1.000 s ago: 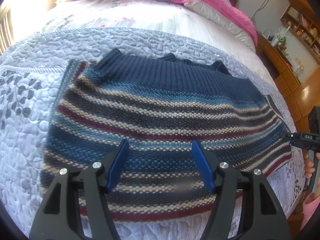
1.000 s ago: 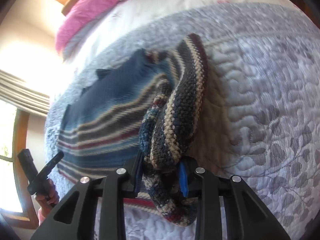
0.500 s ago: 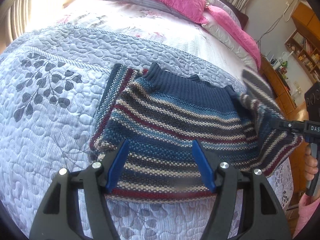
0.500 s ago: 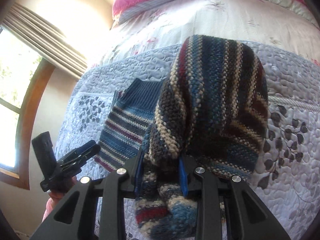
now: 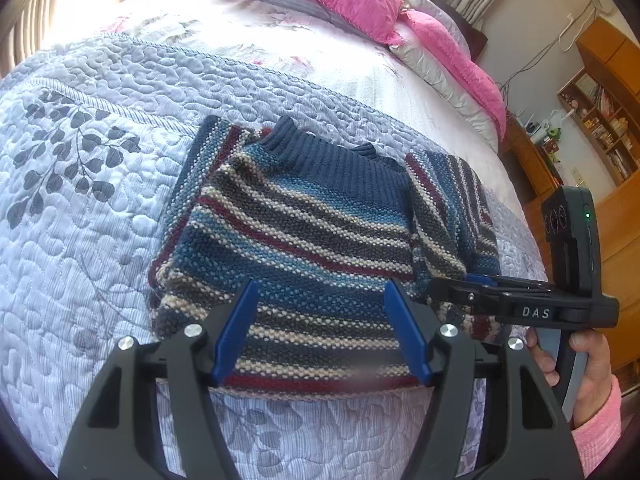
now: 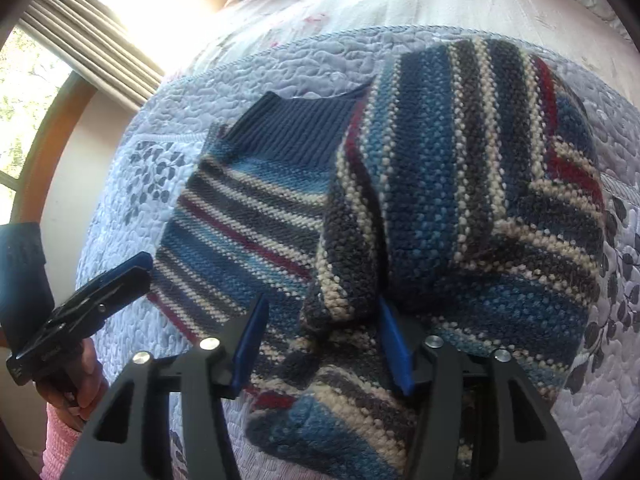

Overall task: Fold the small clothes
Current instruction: 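Fold the held side over the sweater body and open the right tool, then grasp the folded striped sleeve end with the left tool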

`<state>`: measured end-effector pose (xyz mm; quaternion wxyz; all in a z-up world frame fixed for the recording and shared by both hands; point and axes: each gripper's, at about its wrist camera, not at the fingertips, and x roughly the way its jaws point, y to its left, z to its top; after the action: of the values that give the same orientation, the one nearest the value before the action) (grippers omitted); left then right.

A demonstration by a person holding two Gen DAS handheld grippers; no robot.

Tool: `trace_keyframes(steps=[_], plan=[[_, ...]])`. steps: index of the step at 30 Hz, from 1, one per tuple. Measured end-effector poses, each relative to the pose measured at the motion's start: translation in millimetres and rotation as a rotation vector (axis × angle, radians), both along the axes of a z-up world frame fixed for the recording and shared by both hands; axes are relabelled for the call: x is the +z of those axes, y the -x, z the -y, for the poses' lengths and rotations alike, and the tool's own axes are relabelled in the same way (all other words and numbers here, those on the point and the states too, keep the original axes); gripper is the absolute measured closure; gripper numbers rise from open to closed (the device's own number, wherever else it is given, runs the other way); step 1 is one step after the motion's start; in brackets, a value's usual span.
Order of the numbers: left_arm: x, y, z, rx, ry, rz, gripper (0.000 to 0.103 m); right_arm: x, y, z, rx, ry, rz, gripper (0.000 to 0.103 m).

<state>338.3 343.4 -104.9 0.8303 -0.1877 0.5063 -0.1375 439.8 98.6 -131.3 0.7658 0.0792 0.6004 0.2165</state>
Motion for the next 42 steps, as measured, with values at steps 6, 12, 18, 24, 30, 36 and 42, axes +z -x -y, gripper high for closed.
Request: trace_keyframes(steps=[6, 12, 18, 24, 30, 36, 42], plan=[[-1.2, -6.0, 5.5, 0.001, 0.07, -0.034, 0.038, 50.9, 17.5, 29.3, -0.01, -0.185, 0.005, 0.046], [-4.6, -17.6, 33.9, -0.043, 0.162, -0.082, 0.038, 74.4, 36.7, 89.4, -0.099, -0.068, 0.066, 0.046], [-24.0, -40.7, 74.4, -0.073, 0.255, -0.178, 0.039, 42.5, 58.9, 148.9, -0.176, -0.038, 0.025, 0.046], [-36.4, -55.4, 104.8, -0.092, 0.289, -0.216, 0.04, 12.3, 72.6, 170.3, -0.187, -0.039, 0.002, 0.046], [-55.3, -72.5, 123.8, -0.098, 0.301, -0.269, 0.04, 1.7, 76.1, 180.8, -0.198, -0.068, 0.0, 0.046], [-60.5, -79.0, 141.2, -0.122, 0.336, -0.285, 0.042, -6.1, 76.3, 191.1, -0.215, -0.077, -0.005, 0.046], [-56.8, -82.3, 153.0, -0.138, 0.324, -0.258, 0.057, -12.2, 78.4, 197.9, -0.229, -0.081, -0.014, 0.046]])
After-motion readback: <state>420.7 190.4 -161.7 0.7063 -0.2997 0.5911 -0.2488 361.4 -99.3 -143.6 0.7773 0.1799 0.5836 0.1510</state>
